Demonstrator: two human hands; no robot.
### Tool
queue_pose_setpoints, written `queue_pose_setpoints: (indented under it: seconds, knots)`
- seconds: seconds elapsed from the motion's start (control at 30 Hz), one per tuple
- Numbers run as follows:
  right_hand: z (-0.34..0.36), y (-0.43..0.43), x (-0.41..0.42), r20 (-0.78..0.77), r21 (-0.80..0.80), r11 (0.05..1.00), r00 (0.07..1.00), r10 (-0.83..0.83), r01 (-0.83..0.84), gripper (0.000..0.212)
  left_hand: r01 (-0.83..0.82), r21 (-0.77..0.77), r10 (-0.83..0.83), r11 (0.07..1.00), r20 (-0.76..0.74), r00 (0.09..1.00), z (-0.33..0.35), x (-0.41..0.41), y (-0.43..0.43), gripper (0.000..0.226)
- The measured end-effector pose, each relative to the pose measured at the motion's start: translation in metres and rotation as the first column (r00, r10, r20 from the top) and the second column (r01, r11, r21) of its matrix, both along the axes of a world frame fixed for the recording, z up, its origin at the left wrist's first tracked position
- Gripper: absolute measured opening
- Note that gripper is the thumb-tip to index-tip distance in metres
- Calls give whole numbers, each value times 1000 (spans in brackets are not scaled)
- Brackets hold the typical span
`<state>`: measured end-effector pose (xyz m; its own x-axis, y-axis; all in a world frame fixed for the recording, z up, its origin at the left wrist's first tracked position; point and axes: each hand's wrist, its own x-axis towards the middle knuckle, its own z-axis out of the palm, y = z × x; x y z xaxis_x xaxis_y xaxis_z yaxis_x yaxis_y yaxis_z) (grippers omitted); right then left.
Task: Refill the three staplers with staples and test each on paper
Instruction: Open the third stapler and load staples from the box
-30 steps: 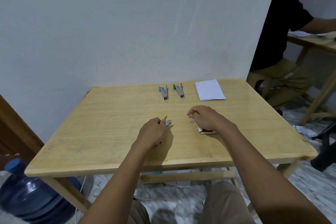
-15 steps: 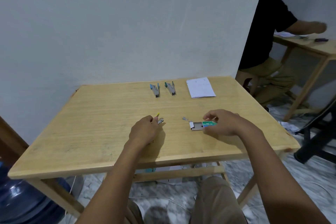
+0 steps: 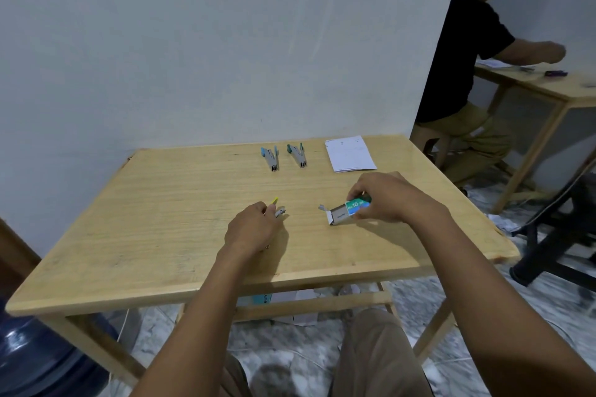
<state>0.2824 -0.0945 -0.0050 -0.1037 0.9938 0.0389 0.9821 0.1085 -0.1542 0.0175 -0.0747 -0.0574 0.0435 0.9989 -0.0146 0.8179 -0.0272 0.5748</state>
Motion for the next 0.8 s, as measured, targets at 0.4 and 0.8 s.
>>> queue_pose_setpoints:
  seconds: [0.4,0.8]
  knots:
    - [-13,-6,1,8,-83,996,1000,-29,30,40,0,11,0,1000,12,1000,-3,-1,1,40]
    - [-19,1,-19,-156,-90,996,988,5,-20,15,-14,19,14,1000,-1,1000,-3,-2,0,42]
